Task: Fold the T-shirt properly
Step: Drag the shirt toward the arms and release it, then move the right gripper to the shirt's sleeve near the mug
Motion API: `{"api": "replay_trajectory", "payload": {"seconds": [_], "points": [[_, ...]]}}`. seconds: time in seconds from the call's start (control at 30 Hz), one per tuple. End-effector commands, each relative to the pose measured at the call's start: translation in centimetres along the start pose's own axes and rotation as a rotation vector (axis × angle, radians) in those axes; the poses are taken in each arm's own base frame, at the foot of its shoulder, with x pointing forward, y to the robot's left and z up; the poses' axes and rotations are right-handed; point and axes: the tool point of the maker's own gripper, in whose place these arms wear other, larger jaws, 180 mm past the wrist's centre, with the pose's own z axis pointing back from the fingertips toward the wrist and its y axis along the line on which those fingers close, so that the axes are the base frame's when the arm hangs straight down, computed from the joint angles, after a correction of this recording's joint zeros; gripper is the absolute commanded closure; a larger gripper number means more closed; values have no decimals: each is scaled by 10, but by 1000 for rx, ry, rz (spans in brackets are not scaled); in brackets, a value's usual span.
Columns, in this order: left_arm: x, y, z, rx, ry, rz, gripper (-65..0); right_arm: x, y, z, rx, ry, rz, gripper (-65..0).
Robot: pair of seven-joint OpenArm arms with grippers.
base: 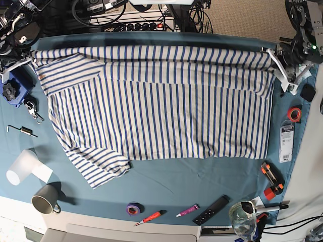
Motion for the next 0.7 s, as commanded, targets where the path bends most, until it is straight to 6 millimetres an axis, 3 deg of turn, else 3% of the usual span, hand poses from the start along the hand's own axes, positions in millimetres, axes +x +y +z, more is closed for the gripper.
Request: {"api": "replay_trajectory", "payload": {"seconds": [0.0, 0.2, 0.3, 0.37, 0.47, 0.67], "points": [[1, 14, 7, 55, 7, -18, 0, 18, -14, 11, -48, -53, 15, 0], [2, 13, 7, 52, 4, -18, -8, 21, -6, 11, -4, -70, 37, 0], [3, 13, 7, 51, -3, -17, -126, 22, -3, 11, 11, -77, 37, 0], [3, 13, 7, 48, -4, -16, -168, 22, -3, 11, 11, -77, 37, -62], [5, 13, 7, 50, -8, -18, -173, 22, -2, 11, 14, -79, 37, -172], [24, 6, 23, 70, -76, -71, -173, 35, 22, 15, 149, -146, 13, -187]]}}
